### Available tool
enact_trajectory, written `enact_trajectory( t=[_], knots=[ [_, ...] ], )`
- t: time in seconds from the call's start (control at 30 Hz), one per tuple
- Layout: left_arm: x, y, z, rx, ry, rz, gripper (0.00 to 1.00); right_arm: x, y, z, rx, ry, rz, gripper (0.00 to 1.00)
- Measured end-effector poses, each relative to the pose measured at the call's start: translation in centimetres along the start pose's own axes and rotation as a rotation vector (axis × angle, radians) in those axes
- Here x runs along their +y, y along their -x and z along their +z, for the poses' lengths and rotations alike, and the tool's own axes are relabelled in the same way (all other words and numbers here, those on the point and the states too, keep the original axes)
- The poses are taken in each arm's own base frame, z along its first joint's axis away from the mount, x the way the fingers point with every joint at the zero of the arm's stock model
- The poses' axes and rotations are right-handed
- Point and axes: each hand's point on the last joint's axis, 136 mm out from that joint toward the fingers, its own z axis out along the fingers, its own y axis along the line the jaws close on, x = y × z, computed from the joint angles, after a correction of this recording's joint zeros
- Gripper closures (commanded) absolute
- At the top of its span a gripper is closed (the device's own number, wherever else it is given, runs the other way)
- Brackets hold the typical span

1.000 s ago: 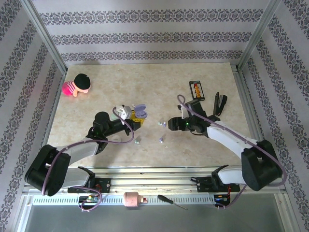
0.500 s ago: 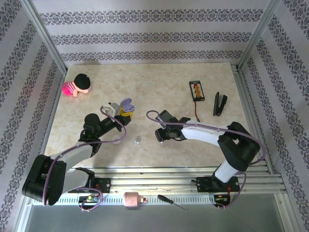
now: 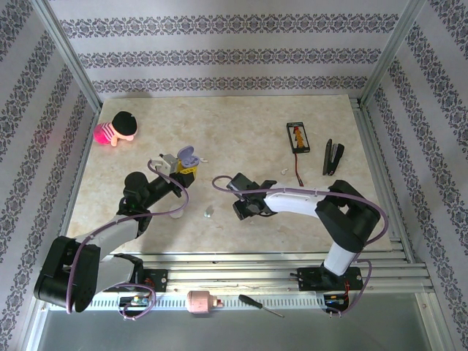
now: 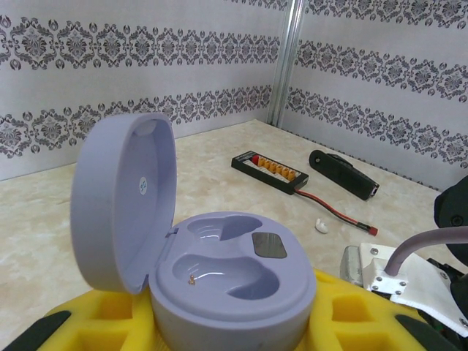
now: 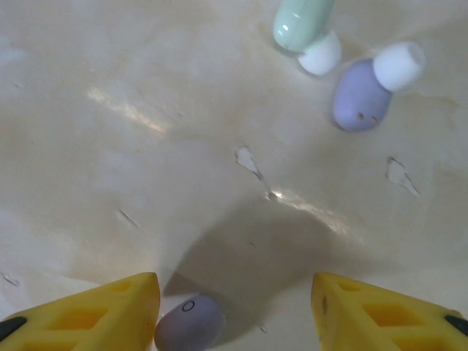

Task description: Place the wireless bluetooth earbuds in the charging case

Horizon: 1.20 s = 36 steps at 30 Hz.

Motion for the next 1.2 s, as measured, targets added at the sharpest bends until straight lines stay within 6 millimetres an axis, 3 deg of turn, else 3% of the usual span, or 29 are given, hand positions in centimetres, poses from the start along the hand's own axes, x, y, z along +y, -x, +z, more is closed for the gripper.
enact_trajectory(
  t=[0.23,0.7,0.97,1.2],
  knots=[
    [0.0,0.1,0.0,-0.002,-0.001,0.001,0.73,-0.5,-0.3,-1.2,0.005,-0.009,-0.019,0.42],
    [-0.2,0.1,0.0,-0.002,-0.009,0.002,0.73,-0.7,-1.5,-1.2,0.057,-0.004,0.043,0.52],
    [-0.2,-0.5,0.2,0.014,-0.018,-0.007,0.73,-0.5,-1.3,-1.5,0.055,0.015,0.058,0.35],
    [-0.1,-0.8,0.3,0.020,-0.021,-0.011,0.73,-0.3,-1.1,-1.3,0.060,0.022,0.065,0.39]
  ],
)
